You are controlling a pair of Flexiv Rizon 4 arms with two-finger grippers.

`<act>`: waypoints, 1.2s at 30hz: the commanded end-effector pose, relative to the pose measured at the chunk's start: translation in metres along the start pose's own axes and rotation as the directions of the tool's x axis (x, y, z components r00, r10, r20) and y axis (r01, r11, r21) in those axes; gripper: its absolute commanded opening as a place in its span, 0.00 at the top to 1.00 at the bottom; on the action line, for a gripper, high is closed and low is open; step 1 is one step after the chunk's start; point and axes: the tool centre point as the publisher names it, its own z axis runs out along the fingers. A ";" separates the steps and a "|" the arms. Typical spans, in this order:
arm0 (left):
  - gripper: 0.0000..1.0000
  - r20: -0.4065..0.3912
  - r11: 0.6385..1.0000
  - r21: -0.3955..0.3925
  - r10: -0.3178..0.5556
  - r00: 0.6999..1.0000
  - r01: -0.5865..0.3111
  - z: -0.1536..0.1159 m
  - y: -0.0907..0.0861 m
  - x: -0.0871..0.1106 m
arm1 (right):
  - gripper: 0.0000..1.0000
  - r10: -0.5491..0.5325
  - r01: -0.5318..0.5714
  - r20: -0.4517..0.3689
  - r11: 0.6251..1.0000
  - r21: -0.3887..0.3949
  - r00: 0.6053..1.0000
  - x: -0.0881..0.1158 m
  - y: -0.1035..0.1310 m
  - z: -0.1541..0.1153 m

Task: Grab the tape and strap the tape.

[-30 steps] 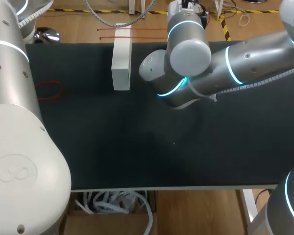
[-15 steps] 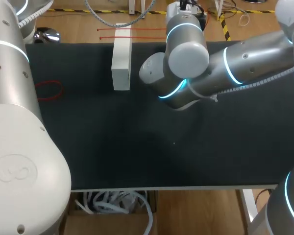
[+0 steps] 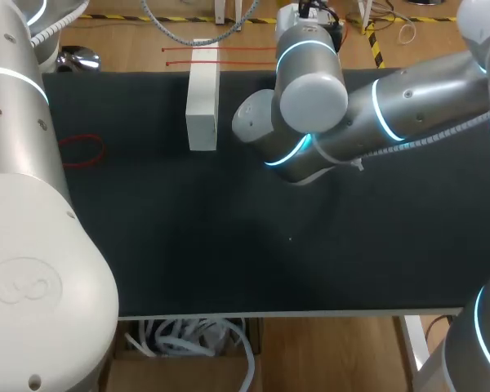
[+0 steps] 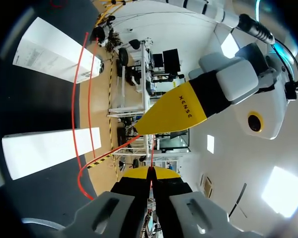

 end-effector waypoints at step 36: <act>1.00 -0.013 0.990 -0.143 -0.016 1.000 0.014 -0.002 -0.007 -0.003 | 1.00 0.079 -0.076 0.066 0.996 -0.049 0.995 -0.001 -0.016 0.001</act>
